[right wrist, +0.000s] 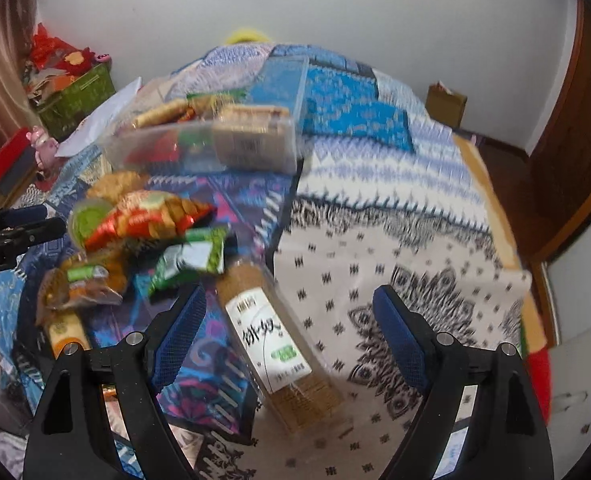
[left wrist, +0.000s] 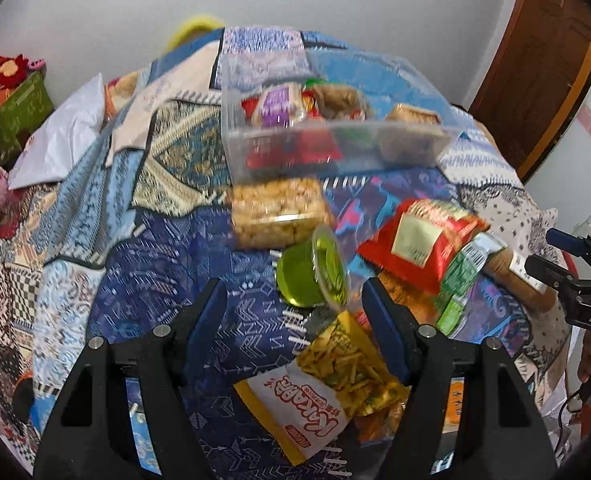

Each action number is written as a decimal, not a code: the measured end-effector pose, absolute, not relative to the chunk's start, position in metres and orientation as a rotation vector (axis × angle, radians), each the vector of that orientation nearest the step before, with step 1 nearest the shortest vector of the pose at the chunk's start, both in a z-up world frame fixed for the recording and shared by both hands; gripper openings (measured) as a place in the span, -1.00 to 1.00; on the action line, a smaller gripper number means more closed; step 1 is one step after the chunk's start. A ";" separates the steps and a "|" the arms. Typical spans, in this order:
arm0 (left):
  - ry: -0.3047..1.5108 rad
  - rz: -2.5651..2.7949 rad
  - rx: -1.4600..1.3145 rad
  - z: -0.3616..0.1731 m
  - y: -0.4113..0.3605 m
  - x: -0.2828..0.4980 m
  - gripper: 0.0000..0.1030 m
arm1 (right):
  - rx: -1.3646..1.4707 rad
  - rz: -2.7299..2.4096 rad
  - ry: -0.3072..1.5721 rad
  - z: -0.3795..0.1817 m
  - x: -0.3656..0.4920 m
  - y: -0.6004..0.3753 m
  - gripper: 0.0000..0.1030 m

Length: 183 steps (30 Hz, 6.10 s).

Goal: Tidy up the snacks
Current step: 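Grasp the green jelly cup with left tool while right tool grasps the biscuit roll, then lower the jelly cup and biscuit roll into the clear box and release, then grasp the KAKAPO chip bag with left tool while right tool grasps the round bread, then carry the chip bag and round bread into the clear box and release both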

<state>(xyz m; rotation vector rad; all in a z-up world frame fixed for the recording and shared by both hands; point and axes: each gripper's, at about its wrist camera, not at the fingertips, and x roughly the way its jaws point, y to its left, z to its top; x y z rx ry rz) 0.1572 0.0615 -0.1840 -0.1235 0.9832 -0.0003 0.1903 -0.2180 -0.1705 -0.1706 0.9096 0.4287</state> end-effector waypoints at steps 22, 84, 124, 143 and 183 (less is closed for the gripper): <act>1.010 -0.028 -0.168 -0.218 0.052 0.188 -0.07 | -0.133 0.504 0.953 -0.195 0.182 -0.223 -0.35; 0.787 -0.024 -0.179 -0.143 0.045 0.319 -0.23 | -0.008 0.521 0.763 -0.123 0.332 -0.126 -0.38; 0.732 -0.011 -0.110 -0.081 0.052 0.222 0.22 | -0.070 0.517 0.676 -0.075 0.255 -0.150 0.30; 0.903 0.027 -0.095 -0.146 0.074 0.105 0.32 | -0.106 0.587 0.776 -0.123 0.154 -0.153 0.38; 1.002 -0.061 -0.119 -0.218 0.059 0.116 0.03 | -0.093 0.662 0.967 -0.198 0.136 -0.144 -0.31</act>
